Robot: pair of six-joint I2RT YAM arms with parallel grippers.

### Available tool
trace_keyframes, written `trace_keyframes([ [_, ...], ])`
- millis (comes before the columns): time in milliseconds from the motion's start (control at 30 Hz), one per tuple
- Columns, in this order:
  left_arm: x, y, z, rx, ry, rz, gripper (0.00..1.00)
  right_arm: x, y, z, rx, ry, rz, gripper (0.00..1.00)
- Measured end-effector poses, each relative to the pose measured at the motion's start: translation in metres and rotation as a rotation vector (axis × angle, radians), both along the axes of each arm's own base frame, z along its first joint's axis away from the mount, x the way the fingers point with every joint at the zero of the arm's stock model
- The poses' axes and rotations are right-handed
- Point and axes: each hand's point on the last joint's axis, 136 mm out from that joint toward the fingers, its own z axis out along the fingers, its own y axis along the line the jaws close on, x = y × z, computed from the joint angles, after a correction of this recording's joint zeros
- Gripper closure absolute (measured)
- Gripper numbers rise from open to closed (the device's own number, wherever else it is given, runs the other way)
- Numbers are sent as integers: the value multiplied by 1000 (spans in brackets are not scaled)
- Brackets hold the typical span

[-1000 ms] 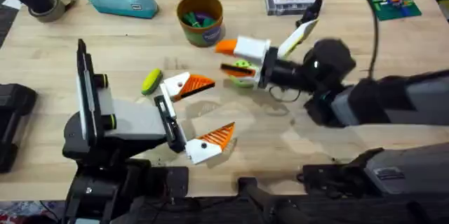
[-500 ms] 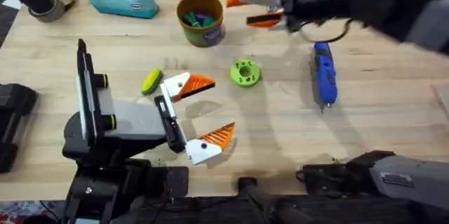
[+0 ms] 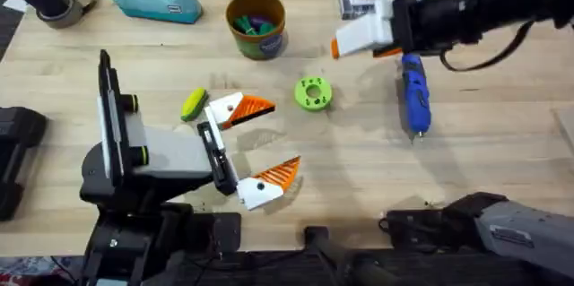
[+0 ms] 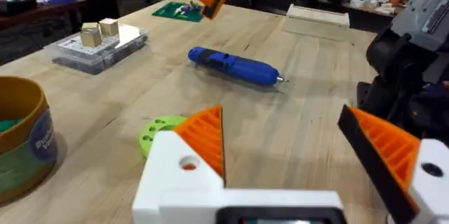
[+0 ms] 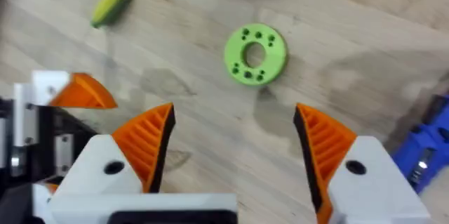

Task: Pick up the gripper from the table and insert it into the empty holder that is missing its gripper. Then pick up a screw, insert it into the mounting hole, and use the screwdriver to tighten it. Finally, clean up the table by picking up the vegetable and placing it into the bucket.

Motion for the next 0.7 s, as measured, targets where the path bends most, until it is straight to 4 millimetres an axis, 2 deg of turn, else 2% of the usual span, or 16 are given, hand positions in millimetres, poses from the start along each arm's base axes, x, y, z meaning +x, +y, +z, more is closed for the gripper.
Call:
trace_keyframes([
  [233, 0, 0, 0, 0, 0, 0, 9, -21, -7, -8, -203, -47, 52, 5],
  [400, 0, 0, 0, 0, 0, 0, 9, -24, -4, -13, -271, -82, 99, 5],
  [700, 0, 0, 0, 0, 0, 0, 9, -38, -3, -56, -329, -34, 153, 5],
])
